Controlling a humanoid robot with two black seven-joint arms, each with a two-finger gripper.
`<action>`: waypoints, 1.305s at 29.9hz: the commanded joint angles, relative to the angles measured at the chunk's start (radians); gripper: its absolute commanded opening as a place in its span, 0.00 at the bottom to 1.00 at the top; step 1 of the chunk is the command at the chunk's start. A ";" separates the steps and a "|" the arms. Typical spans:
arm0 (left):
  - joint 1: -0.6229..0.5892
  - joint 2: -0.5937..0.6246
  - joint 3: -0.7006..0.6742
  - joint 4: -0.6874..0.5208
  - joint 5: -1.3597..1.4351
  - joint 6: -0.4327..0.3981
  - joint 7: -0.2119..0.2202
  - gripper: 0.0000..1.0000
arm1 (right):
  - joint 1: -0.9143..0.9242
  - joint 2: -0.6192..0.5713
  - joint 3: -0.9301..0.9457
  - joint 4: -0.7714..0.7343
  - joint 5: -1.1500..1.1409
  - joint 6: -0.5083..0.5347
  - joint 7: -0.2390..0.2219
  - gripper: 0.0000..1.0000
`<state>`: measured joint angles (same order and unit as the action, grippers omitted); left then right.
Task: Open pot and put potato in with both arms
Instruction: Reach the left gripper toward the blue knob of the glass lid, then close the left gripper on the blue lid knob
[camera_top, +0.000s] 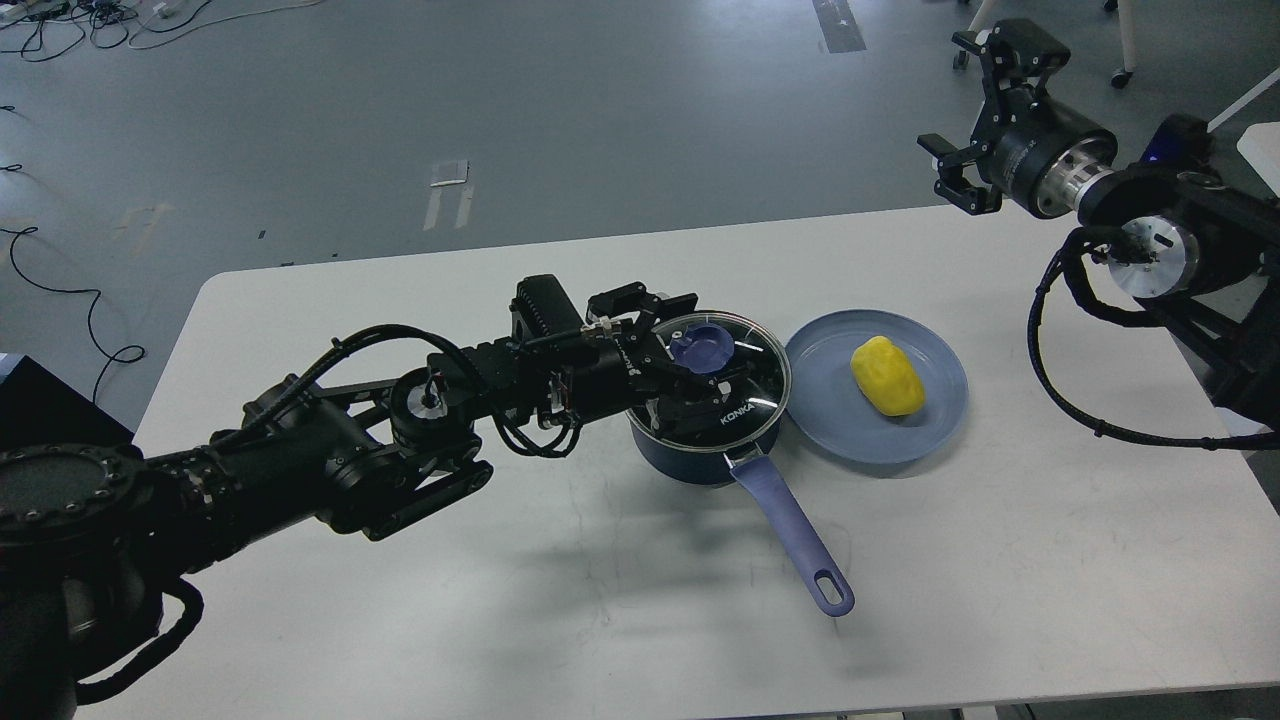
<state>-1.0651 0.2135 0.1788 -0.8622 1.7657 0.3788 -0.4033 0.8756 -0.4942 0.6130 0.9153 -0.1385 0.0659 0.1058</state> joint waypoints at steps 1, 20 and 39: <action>0.005 0.001 0.002 0.006 -0.005 0.000 -0.002 0.99 | 0.000 -0.001 -0.001 0.001 0.000 0.000 0.000 1.00; 0.025 -0.011 -0.002 0.060 -0.037 -0.006 -0.003 0.97 | 0.000 -0.001 -0.001 0.005 -0.001 0.000 0.002 1.00; 0.020 -0.013 0.007 0.058 -0.032 -0.031 -0.012 0.34 | 0.005 -0.003 0.001 0.005 -0.003 0.000 0.000 1.00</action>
<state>-1.0419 0.2010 0.1856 -0.8024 1.7334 0.3578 -0.4157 0.8820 -0.4970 0.6134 0.9205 -0.1404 0.0659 0.1058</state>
